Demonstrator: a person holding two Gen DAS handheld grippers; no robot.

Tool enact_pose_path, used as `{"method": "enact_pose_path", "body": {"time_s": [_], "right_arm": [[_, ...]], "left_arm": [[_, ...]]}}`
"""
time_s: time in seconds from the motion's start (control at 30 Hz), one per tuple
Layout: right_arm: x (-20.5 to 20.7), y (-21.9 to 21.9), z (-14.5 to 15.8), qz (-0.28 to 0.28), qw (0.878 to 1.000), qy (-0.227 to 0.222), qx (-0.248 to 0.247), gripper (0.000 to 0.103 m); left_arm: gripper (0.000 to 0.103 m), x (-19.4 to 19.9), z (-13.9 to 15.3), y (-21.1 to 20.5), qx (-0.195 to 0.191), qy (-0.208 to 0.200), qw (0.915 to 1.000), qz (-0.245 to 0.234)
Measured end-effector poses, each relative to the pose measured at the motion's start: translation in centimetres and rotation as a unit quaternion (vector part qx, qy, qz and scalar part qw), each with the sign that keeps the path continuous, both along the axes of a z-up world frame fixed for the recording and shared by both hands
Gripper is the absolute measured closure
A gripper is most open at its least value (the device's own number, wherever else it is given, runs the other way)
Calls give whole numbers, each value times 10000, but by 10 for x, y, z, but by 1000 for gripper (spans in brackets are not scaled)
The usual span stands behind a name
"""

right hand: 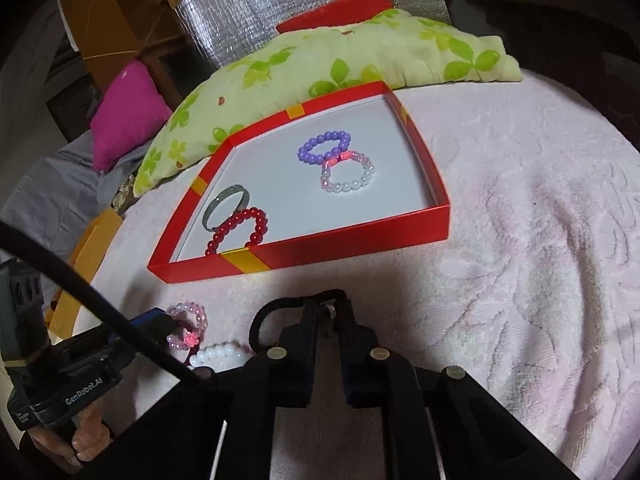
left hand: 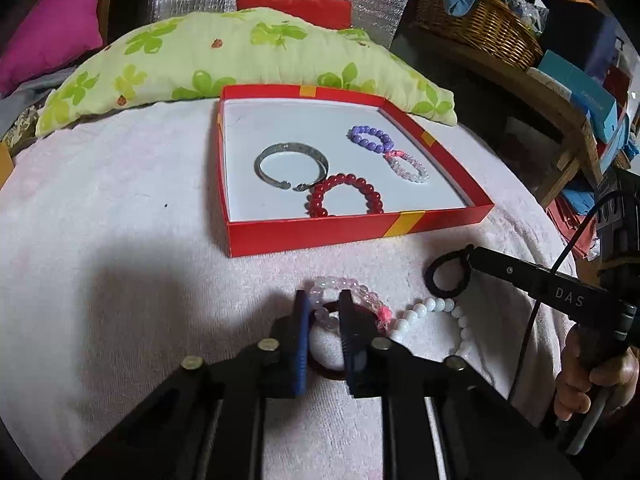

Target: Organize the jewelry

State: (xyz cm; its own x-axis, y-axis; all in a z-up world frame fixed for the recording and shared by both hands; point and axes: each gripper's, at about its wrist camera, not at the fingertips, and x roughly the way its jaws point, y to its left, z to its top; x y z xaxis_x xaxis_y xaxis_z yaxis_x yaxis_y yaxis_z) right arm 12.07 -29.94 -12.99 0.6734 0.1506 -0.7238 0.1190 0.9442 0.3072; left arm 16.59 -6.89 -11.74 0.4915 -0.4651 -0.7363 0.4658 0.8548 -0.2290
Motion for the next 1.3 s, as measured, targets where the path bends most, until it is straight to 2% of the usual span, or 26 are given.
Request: {"method": "enact_pose_path", "body": {"time_s": [0.2, 0.37, 0.43, 0.5, 0.53, 0.6, 0.67, 0.73, 0.83, 0.9, 0.97, 1.0, 1.03, 1.07, 1.1, 1.17, 1.3], "right_arm": [[-13, -15, 6, -260, 9992, -187, 225, 92], [-15, -29, 4, -425, 9971, -95, 631, 92], [-14, -32, 0, -469, 9957, 28, 798, 92], [-12, -32, -3, -458, 9944, 155, 935, 91], [-11, -33, -4, -455, 9937, 200, 1002, 90], [-10, -32, -4, -472, 9937, 223, 989, 80], [-9, -31, -4, -496, 9937, 175, 989, 58], [-7, -29, -1, -499, 9941, 63, 956, 50], [1, -21, 0, -379, 9965, 14, 748, 50], [5, -15, -3, -245, 9976, 64, 645, 50], [10, -6, -6, -105, 9992, 82, 368, 52], [11, -2, -6, -53, 9998, 29, 199, 55], [12, 0, -7, -1, 9999, 3, 124, 69], [14, 2, -8, 67, 10000, 22, 69, 76], [14, 4, -10, 79, 10000, 21, -13, 77], [12, 7, -9, 126, 9997, -60, -199, 87], [6, 7, -6, 70, 9993, -185, -331, 91]], "left_arm": [[94, -14, 10, -4, -126, -286, 9992, -265], [93, -16, 9, -3, 114, -256, 9995, -167], [87, -13, 6, -2, 204, -172, 9996, -96], [62, -13, 4, -2, 273, -156, 9995, -14], [58, -13, 5, -2, 318, -202, 9993, 33], [54, -14, 6, -1, 341, -269, 9990, 51], [54, -13, 5, 0, 313, -231, 9992, 51], [54, -13, 4, 0, 316, -181, 9993, 44], [53, -14, 2, -2, 303, -122, 9995, -17], [46, -15, 2, -4, 326, -126, 9994, -62], [44, -16, 2, -5, 320, -124, 9994, -93], [44, -16, 1, -5, 304, -101, 9994, -126], [44, -16, 1, -6, 306, -78, 9994, -150], [44, -16, 0, -7, 318, -57, 9993, -170], [44, -16, -2, -8, 336, -25, 9992, -196], [43, -16, -4, -10, 345, 37, 9991, -243], [41, -16, -5, -12, 272, 103, 9991, -301]]}}
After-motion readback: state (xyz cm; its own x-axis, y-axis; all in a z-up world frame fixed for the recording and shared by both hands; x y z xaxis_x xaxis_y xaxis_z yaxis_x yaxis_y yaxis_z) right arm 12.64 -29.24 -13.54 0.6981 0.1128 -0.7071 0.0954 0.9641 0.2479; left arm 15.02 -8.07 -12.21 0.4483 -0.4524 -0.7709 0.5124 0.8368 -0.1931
